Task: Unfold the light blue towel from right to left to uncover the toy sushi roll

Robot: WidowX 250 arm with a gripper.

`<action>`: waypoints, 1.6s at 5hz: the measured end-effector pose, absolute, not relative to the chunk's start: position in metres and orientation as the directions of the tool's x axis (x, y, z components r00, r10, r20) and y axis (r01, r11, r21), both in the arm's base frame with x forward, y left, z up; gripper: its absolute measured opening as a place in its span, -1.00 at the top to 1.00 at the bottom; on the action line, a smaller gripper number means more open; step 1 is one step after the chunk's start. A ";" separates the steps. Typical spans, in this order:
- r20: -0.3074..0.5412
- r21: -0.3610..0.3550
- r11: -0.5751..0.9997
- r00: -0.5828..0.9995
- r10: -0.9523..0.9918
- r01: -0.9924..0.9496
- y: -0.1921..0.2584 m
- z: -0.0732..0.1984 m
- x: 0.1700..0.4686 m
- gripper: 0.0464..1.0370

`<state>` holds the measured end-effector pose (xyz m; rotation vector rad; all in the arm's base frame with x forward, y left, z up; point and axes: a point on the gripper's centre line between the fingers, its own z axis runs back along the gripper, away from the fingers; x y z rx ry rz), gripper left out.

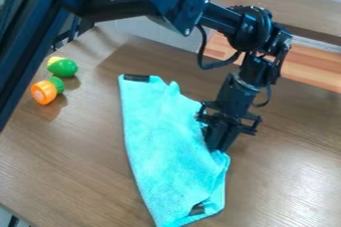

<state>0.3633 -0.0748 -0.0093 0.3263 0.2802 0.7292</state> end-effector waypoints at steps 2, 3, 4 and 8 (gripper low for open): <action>-0.184 0.293 0.743 0.727 0.662 -0.602 -0.069 0.023 0.353 0.99; -0.208 0.200 0.763 0.734 0.647 -0.615 -0.052 0.052 0.346 0.99; -0.234 0.159 0.779 0.744 0.626 -0.606 -0.034 0.057 0.336 0.99; -0.281 0.079 0.801 0.758 0.589 -0.593 0.068 0.047 0.286 0.99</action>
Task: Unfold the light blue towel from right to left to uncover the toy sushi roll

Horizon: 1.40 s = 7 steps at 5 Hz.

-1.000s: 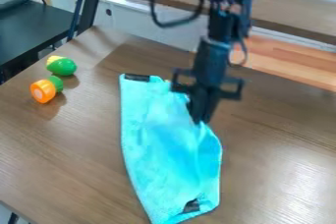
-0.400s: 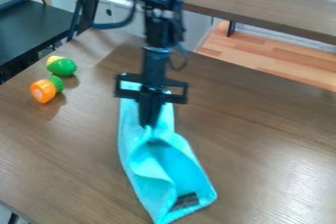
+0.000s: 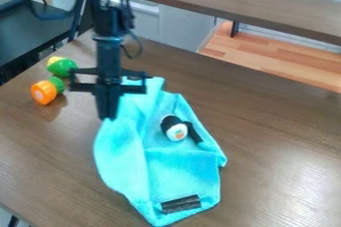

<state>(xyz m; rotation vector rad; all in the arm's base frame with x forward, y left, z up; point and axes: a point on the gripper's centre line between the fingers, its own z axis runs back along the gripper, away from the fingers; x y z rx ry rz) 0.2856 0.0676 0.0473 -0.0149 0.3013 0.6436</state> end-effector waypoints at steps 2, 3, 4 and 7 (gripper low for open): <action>-0.309 0.051 0.793 0.745 0.591 -0.608 0.096 0.046 0.273 0.99; -0.320 0.049 0.766 0.716 0.620 -0.641 0.109 0.052 0.270 0.99; -0.330 0.049 0.747 0.695 0.639 -0.663 0.119 0.049 0.265 0.99; -0.363 0.044 0.693 0.635 0.682 -0.720 0.137 0.026 0.234 0.99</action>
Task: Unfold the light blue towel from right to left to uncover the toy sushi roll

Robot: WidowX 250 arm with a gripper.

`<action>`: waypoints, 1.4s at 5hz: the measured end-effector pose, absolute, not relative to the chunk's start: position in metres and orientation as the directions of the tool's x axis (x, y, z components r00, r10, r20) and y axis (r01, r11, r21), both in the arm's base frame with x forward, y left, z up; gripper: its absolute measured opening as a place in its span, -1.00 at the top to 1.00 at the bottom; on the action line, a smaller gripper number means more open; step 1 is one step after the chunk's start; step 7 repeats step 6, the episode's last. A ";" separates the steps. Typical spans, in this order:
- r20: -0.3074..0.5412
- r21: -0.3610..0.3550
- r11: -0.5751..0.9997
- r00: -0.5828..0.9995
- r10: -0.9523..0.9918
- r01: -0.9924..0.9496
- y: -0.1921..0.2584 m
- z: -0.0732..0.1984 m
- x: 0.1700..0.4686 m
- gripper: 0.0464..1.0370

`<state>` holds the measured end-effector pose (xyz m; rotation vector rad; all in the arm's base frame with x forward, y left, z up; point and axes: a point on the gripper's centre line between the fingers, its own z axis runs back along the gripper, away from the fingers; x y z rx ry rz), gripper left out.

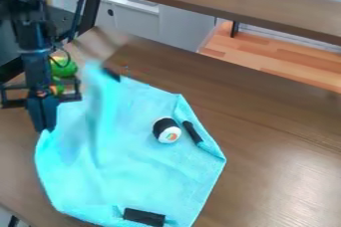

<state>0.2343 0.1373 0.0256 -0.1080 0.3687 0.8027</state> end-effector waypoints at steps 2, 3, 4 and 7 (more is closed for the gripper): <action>-0.355 0.007 0.677 0.631 0.690 -0.736 0.146 0.029 0.224 0.99; -0.275 -0.035 0.661 0.644 0.714 -0.749 0.149 0.045 0.215 0.99; -0.204 -0.089 0.658 0.660 0.723 -0.748 0.152 0.060 0.202 0.95; -0.053 -0.039 0.678 0.679 0.732 -0.734 0.149 0.064 0.194 0.18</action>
